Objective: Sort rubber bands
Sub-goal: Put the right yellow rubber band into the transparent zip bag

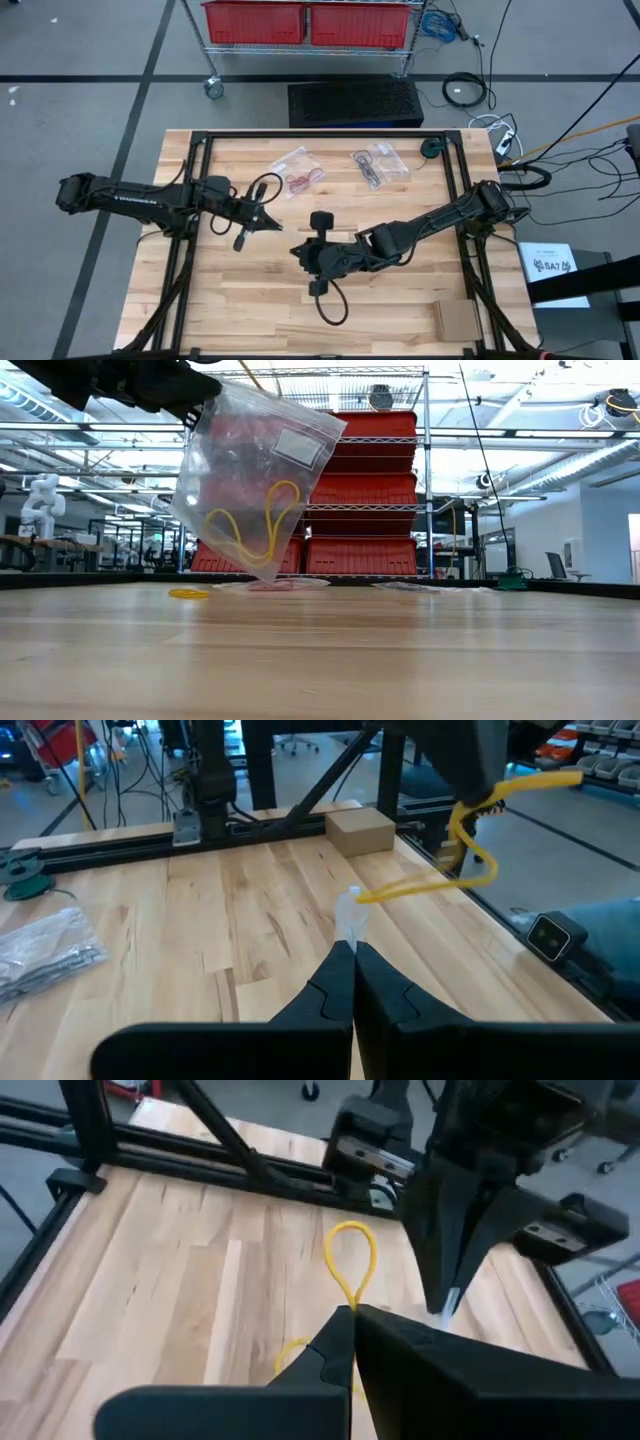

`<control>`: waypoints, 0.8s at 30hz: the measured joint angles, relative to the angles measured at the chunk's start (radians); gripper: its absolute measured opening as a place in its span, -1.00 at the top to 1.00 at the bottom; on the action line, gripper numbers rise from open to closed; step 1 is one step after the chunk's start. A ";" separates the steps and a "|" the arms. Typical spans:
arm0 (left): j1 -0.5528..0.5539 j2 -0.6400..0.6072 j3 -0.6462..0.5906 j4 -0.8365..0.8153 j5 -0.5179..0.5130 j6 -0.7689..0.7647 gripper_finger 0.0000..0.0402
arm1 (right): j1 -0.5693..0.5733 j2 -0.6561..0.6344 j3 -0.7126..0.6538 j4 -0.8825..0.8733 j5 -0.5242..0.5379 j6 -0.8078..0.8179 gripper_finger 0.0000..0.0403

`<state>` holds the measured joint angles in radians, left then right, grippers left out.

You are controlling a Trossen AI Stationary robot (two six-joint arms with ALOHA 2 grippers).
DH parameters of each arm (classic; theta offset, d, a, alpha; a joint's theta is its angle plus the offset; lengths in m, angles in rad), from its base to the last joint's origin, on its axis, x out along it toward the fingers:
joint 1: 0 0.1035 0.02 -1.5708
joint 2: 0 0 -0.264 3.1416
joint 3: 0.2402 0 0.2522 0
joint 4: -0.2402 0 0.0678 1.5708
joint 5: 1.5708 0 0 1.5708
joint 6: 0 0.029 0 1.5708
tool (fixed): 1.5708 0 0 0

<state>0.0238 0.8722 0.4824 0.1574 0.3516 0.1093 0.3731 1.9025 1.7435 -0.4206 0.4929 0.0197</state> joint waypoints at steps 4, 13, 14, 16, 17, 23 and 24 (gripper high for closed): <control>0.000 0.000 0.000 0.000 0.003 0.000 1.00 | -0.008 0.001 0.000 -0.047 0.002 0.054 1.00; 0.000 0.000 0.000 0.003 -0.013 0.000 1.00 | -0.005 0.002 0.000 -0.165 0.043 0.196 1.00; 0.000 0.000 0.000 0.007 -0.013 0.000 1.00 | -0.005 0.002 0.000 -0.185 0.051 0.221 1.00; 0.000 0.000 0.000 0.015 -0.013 0.000 1.00 | -0.005 0.002 0.000 -0.218 0.055 0.276 1.00; 0.000 0.000 0.000 0.015 -0.013 0.000 1.00 | -0.006 0.002 0.000 -0.231 0.055 0.300 1.00; 0.000 0.000 0.000 0.014 0.008 0.000 1.00 | -0.026 0.002 0.000 -0.250 0.041 0.379 1.00; 0.000 0.000 0.000 0.014 0.012 0.000 1.00 | -0.032 0.002 0.000 -0.250 0.024 0.390 1.00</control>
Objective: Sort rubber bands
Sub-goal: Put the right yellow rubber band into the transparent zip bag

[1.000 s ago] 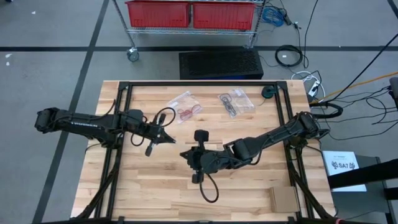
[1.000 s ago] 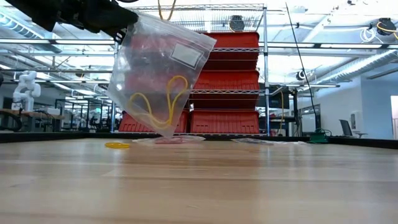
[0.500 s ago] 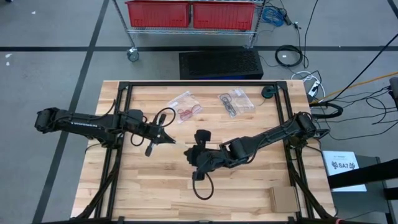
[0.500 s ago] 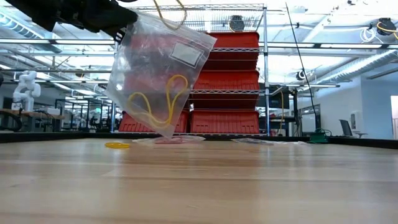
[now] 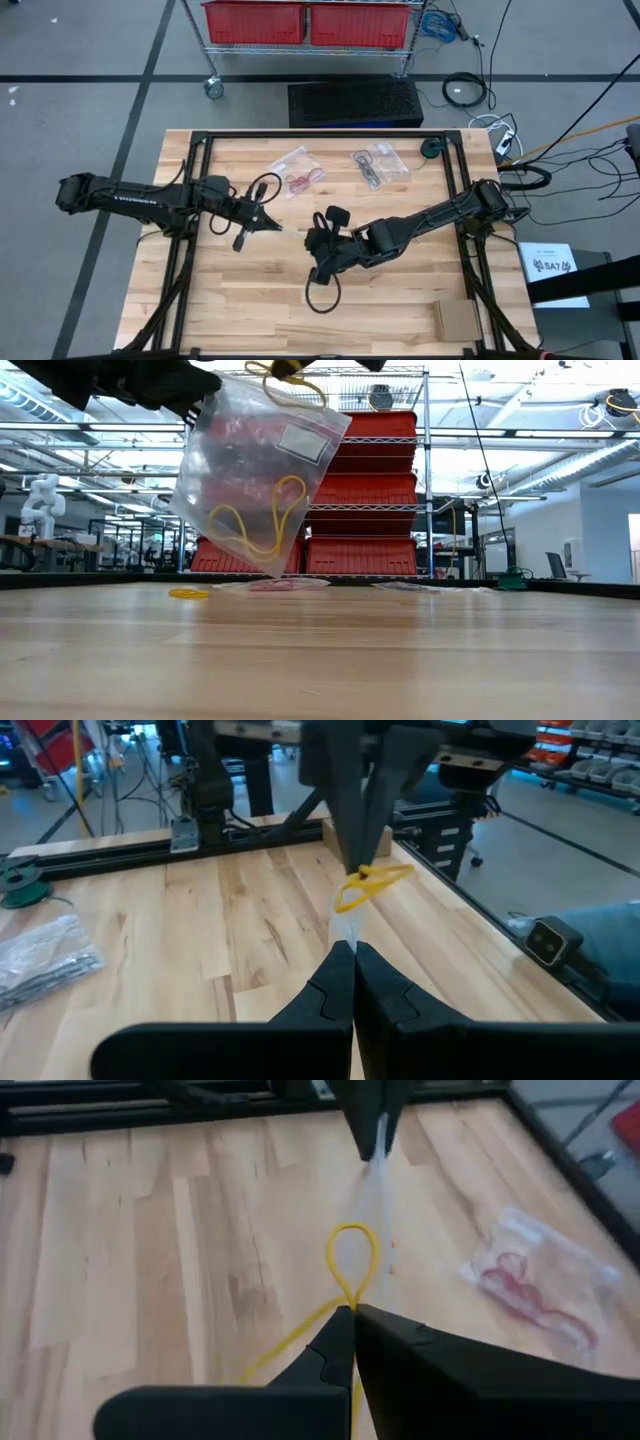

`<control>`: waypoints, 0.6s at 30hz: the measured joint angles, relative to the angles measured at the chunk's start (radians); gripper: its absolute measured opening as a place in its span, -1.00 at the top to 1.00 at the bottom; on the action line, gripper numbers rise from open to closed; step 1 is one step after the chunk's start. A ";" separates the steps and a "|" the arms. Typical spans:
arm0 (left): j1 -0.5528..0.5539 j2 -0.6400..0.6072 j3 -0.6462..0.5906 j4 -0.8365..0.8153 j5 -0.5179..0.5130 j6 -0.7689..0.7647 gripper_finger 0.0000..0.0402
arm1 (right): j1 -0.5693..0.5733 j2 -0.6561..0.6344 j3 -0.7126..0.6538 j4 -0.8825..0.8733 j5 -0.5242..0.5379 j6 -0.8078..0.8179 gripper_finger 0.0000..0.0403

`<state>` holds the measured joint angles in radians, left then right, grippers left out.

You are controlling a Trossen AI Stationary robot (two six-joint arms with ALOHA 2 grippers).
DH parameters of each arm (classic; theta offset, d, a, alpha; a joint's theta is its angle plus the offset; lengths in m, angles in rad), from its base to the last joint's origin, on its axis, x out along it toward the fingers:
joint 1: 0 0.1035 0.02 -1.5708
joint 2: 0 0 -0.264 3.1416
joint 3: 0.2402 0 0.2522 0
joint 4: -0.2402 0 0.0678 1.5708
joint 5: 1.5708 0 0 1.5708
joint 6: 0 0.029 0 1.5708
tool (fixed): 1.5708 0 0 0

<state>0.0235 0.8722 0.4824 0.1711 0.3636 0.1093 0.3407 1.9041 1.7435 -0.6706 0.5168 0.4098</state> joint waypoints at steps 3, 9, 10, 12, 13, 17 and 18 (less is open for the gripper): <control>0.000 0.000 0.000 0.000 0.002 0.000 1.00 | -0.019 0.000 0.000 0.002 -0.031 0.044 1.00; -0.013 0.000 0.000 -0.001 0.002 0.000 1.00 | -0.046 0.005 0.000 0.002 -0.058 0.085 1.00; -0.014 0.000 0.000 -0.001 0.003 0.000 1.00 | -0.048 0.005 0.000 0.002 -0.067 0.088 1.00; -0.019 0.000 0.000 -0.001 0.003 0.001 1.00 | -0.052 0.005 0.000 0.001 -0.073 0.098 1.00; -0.020 0.000 0.000 -0.001 0.003 0.001 1.00 | -0.053 0.005 0.000 0.000 -0.078 0.102 1.00; -0.019 0.000 0.000 -0.001 0.002 0.001 1.00 | -0.053 0.005 0.000 0.011 -0.104 0.102 1.00; -0.019 0.000 0.000 -0.001 0.002 0.001 1.00 | -0.049 0.005 0.000 0.014 -0.105 0.102 1.00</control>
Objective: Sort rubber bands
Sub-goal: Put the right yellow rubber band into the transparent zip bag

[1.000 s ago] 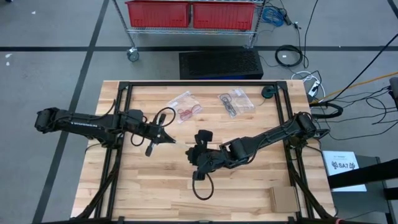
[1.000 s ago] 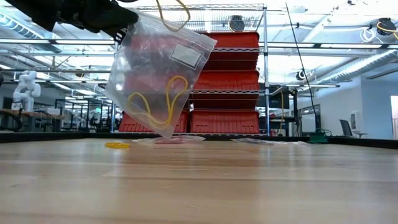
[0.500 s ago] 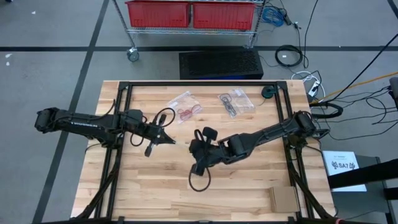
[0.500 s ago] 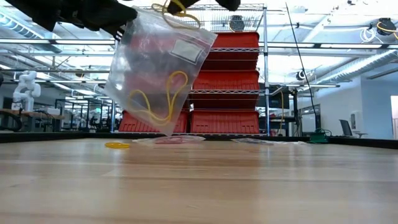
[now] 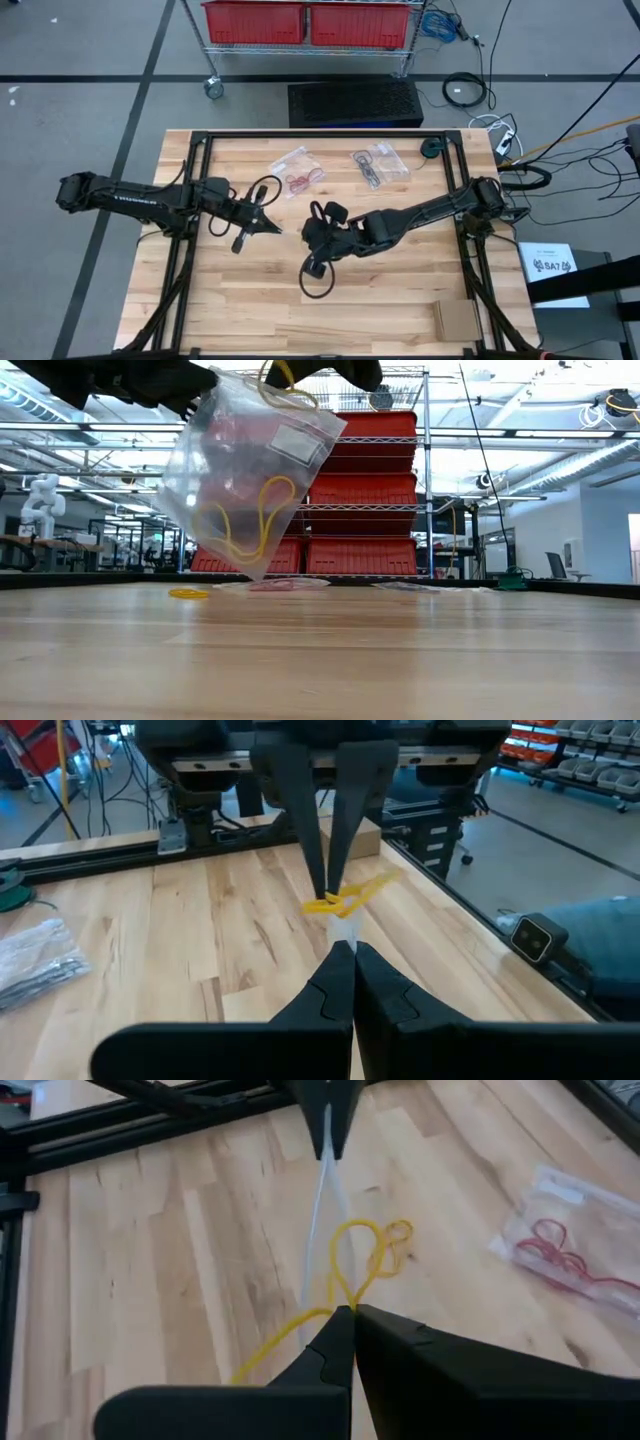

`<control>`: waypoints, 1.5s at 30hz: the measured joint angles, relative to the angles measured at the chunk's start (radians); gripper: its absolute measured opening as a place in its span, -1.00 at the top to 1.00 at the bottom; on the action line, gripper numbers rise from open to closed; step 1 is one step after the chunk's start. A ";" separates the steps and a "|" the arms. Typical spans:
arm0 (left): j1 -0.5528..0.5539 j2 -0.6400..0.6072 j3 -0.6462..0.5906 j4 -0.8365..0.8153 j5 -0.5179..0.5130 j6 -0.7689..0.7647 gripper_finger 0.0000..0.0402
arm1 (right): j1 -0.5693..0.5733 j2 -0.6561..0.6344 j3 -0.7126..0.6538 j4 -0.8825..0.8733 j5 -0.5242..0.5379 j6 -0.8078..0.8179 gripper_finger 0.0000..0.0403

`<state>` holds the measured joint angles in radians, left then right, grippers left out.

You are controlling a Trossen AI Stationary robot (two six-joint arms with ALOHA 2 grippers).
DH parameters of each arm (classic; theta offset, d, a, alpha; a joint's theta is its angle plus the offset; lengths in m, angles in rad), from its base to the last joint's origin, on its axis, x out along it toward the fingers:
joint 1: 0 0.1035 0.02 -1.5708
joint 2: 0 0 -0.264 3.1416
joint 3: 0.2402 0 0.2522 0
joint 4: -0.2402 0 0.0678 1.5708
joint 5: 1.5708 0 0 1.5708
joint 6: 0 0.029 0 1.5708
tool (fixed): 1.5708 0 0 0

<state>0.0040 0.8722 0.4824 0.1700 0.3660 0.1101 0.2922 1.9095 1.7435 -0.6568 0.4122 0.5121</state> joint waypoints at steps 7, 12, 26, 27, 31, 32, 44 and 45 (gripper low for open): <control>0.000 0.000 0.000 0.000 -0.021 0.000 1.00 | 0.026 0.000 0.000 0.058 0.004 -0.024 1.00; 0.000 0.000 0.000 0.000 -0.023 0.000 1.00 | 0.022 0.000 0.000 0.055 0.005 -0.023 1.00; -0.010 0.000 0.000 -0.003 -0.023 0.000 1.00 | -0.051 0.073 -0.001 0.053 -0.079 0.000 1.00; -0.013 0.000 0.000 -0.003 -0.023 0.000 1.00 | -0.051 0.072 -0.001 0.061 -0.079 -0.001 1.00; -0.020 0.000 0.000 0.003 -0.023 0.000 1.00 | -0.055 0.072 0.000 0.086 -0.079 -0.014 1.00; -0.021 0.000 0.000 0.004 -0.023 0.000 1.00 | -0.056 0.072 0.000 0.092 -0.075 -0.025 1.00; -0.026 0.000 0.000 0.006 -0.052 0.000 1.00 | -0.070 0.072 0.000 0.115 -0.075 -0.029 0.54; -0.026 0.000 0.000 0.006 -0.054 0.000 1.00 | -0.069 0.072 0.000 0.115 -0.075 -0.022 0.47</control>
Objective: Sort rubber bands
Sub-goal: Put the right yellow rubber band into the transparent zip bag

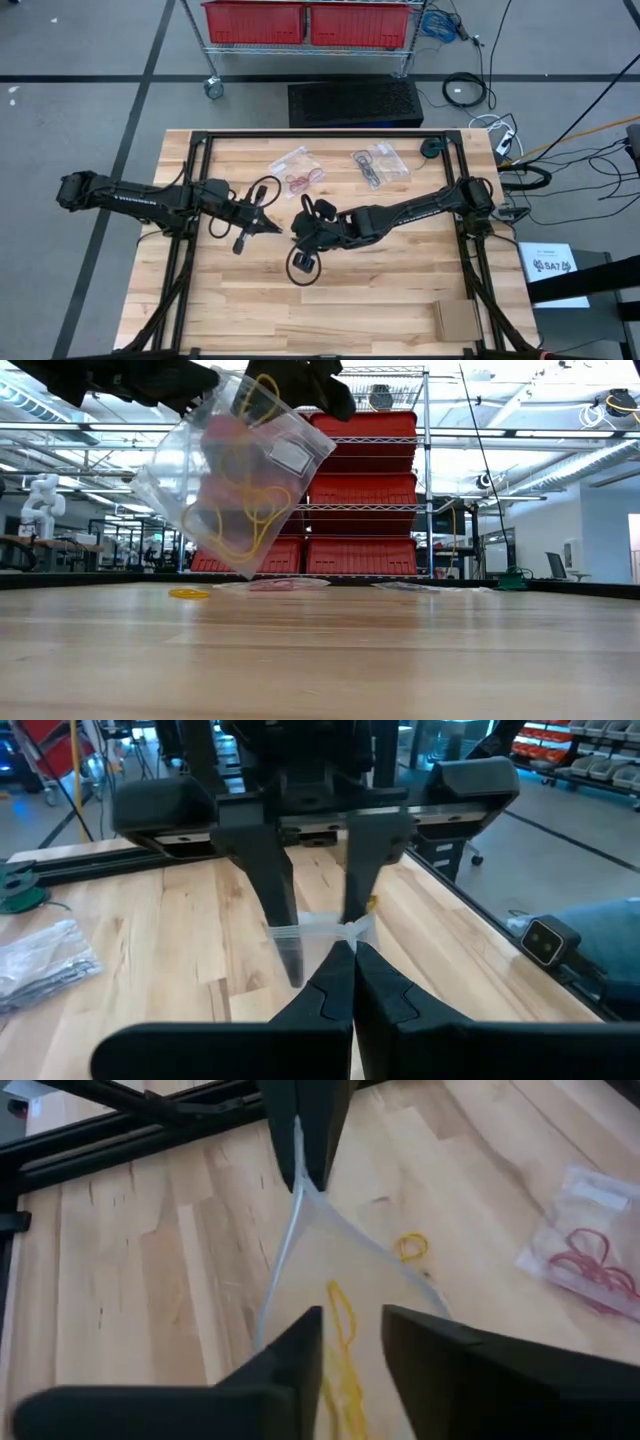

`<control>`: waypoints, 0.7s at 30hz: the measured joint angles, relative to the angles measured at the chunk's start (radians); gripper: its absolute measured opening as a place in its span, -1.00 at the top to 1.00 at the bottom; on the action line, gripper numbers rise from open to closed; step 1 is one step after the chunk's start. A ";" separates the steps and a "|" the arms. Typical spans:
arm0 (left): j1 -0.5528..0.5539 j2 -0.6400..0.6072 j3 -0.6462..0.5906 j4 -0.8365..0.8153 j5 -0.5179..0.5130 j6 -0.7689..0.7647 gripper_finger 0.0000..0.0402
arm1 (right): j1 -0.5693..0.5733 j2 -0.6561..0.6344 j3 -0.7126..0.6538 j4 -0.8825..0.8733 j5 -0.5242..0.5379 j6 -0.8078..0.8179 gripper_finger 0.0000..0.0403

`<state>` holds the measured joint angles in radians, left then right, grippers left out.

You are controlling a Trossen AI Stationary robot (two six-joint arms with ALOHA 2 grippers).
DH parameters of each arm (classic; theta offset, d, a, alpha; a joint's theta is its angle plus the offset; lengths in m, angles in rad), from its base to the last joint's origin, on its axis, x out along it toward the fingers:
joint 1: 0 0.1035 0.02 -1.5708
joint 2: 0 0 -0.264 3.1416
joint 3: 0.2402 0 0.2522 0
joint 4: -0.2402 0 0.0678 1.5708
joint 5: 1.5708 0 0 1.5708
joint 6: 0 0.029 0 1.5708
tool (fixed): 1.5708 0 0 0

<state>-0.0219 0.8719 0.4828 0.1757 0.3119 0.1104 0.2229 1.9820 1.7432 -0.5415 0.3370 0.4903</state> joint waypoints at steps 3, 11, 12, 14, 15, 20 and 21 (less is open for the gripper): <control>0.000 0.000 0.000 0.000 -0.002 0.000 1.00 | 0.000 -0.003 0.000 -0.001 -0.004 0.016 0.28; 0.000 0.000 0.000 0.000 -0.015 0.000 1.00 | 0.000 -0.041 0.000 -0.018 -0.030 0.006 0.06; 0.000 0.000 0.000 -0.002 -0.015 0.000 1.00 | 0.000 -0.047 0.000 -0.020 -0.030 -0.001 0.06; 0.000 0.000 0.000 -0.001 -0.015 0.000 1.00 | 0.000 -0.056 0.000 -0.026 -0.030 -0.019 0.07; 0.000 0.000 0.000 -0.001 -0.015 0.000 1.00 | 0.000 -0.058 0.000 -0.028 -0.030 -0.027 0.08; 0.000 0.000 0.000 -0.002 -0.015 0.000 1.00 | 0.000 -0.063 0.000 -0.040 -0.030 -0.038 0.10; 0.000 0.000 0.000 -0.002 -0.015 0.000 1.00 | 0.000 -0.063 0.000 -0.039 -0.030 -0.038 0.10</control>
<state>-0.0219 0.8719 0.4828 0.1741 0.2970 0.1104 0.2230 1.9186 1.7432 -0.5808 0.3073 0.4519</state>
